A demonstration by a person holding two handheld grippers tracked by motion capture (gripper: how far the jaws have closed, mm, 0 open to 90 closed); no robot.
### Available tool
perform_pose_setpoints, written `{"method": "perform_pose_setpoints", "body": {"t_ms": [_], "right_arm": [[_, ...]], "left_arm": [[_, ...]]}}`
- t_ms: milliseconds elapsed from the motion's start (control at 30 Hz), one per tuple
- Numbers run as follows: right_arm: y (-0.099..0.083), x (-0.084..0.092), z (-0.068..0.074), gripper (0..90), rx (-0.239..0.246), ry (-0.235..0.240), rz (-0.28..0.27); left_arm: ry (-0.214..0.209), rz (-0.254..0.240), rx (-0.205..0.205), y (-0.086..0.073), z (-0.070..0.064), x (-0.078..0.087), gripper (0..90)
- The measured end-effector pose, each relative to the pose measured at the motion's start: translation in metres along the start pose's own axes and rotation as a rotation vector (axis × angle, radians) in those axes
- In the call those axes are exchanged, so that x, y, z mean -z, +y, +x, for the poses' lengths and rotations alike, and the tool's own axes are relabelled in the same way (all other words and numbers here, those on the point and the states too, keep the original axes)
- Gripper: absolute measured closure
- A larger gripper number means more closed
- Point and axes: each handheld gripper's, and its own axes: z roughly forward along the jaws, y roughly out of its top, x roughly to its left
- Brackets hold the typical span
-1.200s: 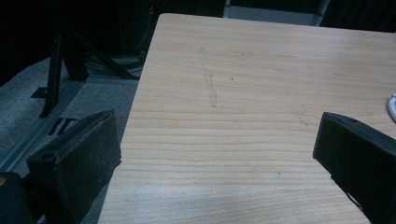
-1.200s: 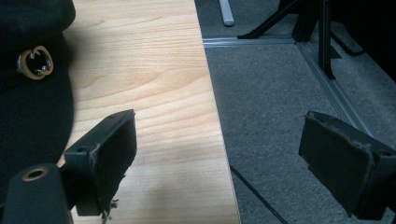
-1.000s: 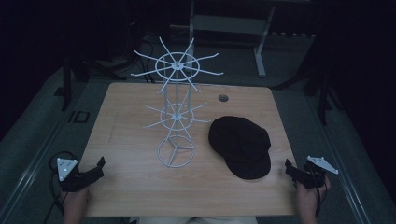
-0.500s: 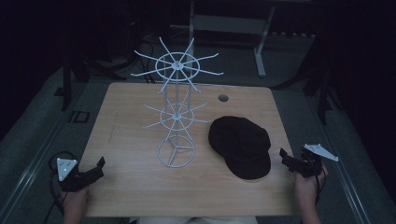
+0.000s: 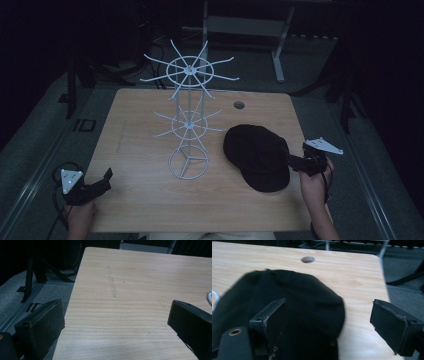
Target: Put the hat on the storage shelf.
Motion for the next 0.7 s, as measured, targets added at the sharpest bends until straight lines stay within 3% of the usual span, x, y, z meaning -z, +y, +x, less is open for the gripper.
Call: {"method": "perform_pose_setpoints", "body": {"t_ms": [200, 400, 700], "right_arm": [[0.013, -0.011, 0.019, 14.0, 0.023, 0.081, 0.013], [0.024, -0.029, 0.037, 12.7, 0.038, 0.114, 0.031], [0.037, -0.062, 0.054, 14.4, 0.046, 0.172, 0.113]], "left_arm": [[0.000, -0.001, -0.001, 0.000, 0.000, 0.000, 1.4], [-0.003, -0.001, 0.000, 0.000, 0.000, 0.000, 1.4], [-0.004, -0.002, 0.000, 0.000, 0.000, 0.000, 1.4]]}}
